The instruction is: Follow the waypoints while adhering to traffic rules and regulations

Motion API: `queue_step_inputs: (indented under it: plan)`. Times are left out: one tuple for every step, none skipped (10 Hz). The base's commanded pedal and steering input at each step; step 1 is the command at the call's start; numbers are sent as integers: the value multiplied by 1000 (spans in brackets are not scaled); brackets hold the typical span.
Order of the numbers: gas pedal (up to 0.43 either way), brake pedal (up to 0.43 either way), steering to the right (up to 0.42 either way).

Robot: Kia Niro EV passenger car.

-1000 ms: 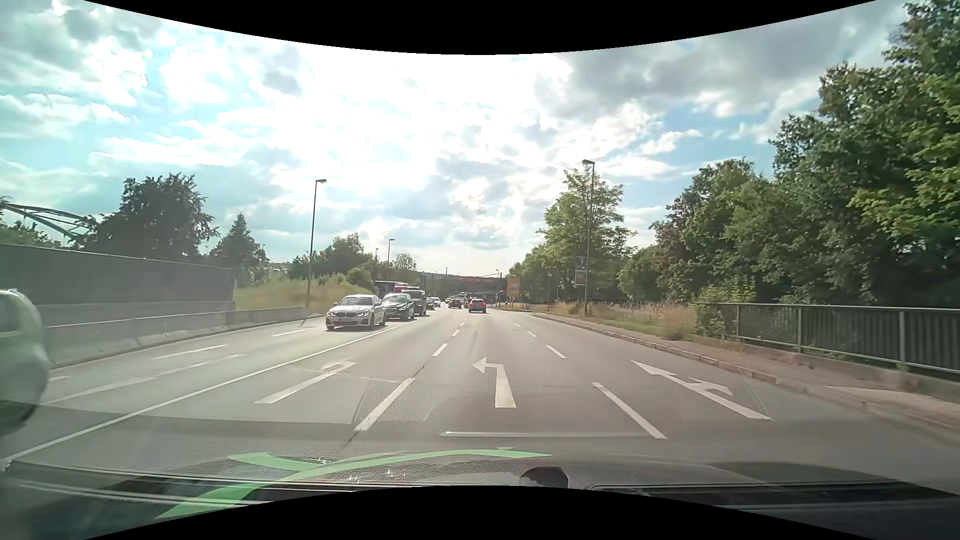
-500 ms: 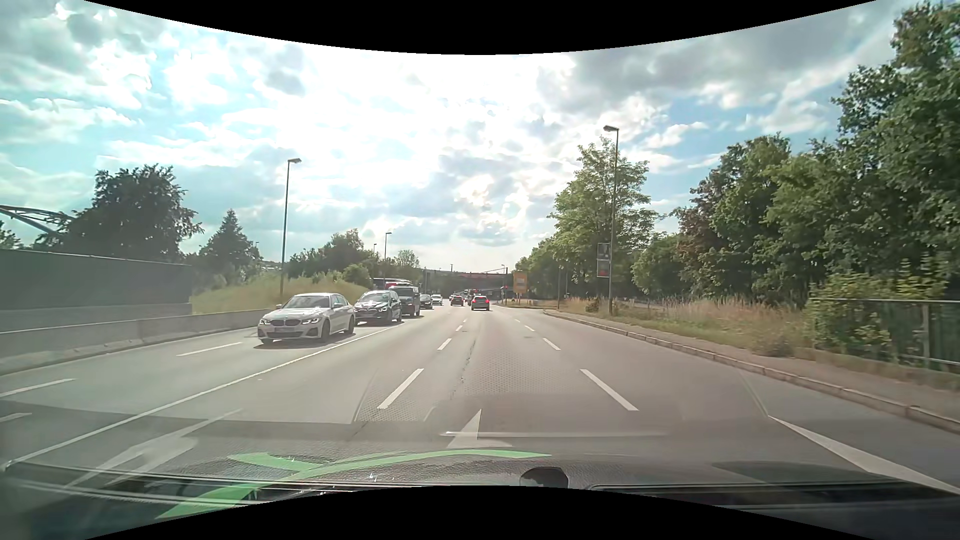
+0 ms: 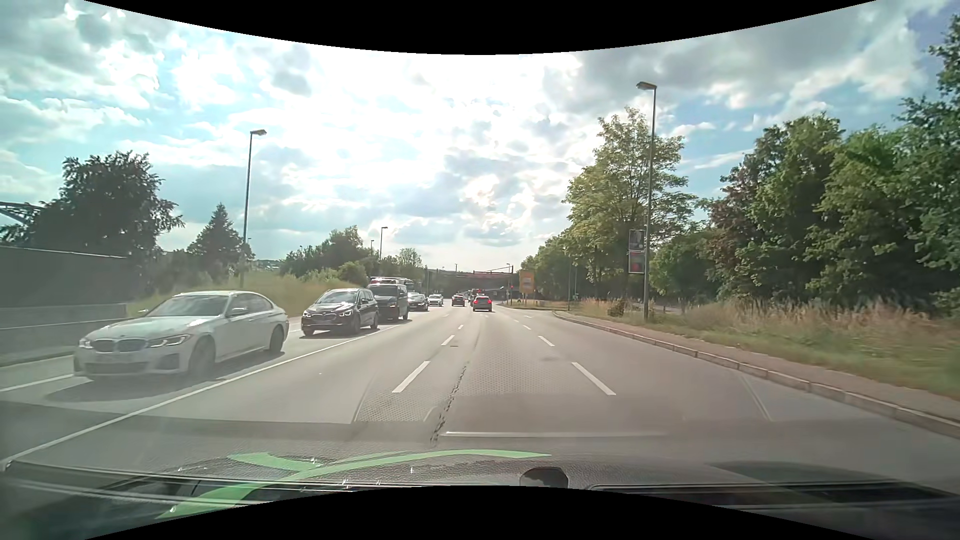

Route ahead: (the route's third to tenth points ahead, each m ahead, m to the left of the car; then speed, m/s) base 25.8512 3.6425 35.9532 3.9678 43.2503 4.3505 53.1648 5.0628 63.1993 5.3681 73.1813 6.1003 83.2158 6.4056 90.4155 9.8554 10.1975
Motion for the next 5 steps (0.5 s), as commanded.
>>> queue_step_inputs:
  plan:
    - [8,0,-10]
    - [0,0,-10]
    - [0,0,-10]
    - [0,0,-10]
    - [0,0,-10]
